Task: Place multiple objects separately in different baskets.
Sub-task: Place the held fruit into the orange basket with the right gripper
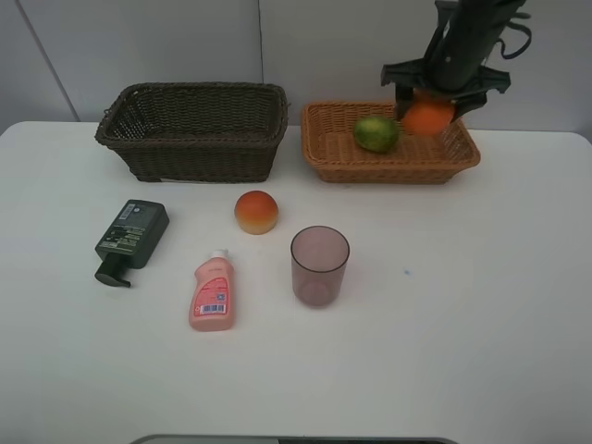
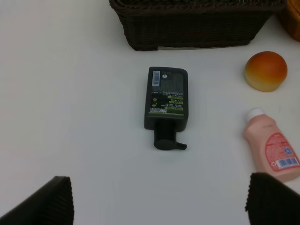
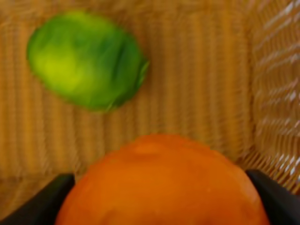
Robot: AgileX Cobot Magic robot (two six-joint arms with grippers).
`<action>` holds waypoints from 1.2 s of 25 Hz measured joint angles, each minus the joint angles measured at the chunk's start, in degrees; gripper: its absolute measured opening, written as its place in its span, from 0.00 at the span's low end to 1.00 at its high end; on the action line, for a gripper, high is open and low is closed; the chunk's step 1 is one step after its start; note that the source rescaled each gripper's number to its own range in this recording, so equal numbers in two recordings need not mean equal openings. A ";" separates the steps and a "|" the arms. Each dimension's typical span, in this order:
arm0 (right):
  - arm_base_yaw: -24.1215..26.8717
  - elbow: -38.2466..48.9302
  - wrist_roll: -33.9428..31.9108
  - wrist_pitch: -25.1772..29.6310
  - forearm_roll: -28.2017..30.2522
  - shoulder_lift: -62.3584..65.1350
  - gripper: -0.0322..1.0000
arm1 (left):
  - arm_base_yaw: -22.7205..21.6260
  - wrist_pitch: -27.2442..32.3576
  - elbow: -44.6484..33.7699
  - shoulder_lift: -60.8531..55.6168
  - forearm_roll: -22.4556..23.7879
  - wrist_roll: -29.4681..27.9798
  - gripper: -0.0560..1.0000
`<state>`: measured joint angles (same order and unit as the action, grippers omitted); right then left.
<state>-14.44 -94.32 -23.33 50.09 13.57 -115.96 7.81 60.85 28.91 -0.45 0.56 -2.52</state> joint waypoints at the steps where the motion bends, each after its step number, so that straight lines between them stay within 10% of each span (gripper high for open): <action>1: 0.65 -0.08 0.00 -1.11 0.05 0.00 0.76 | 0.00 0.00 0.00 0.00 0.00 0.00 0.85; 30: 2.63 -0.08 0.00 -11.68 2.12 -9.04 0.83 | 0.00 0.00 0.00 0.00 0.00 0.00 0.85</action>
<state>-11.81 -94.40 -23.33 38.40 15.69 -125.00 7.81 60.85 28.91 -0.45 0.56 -2.52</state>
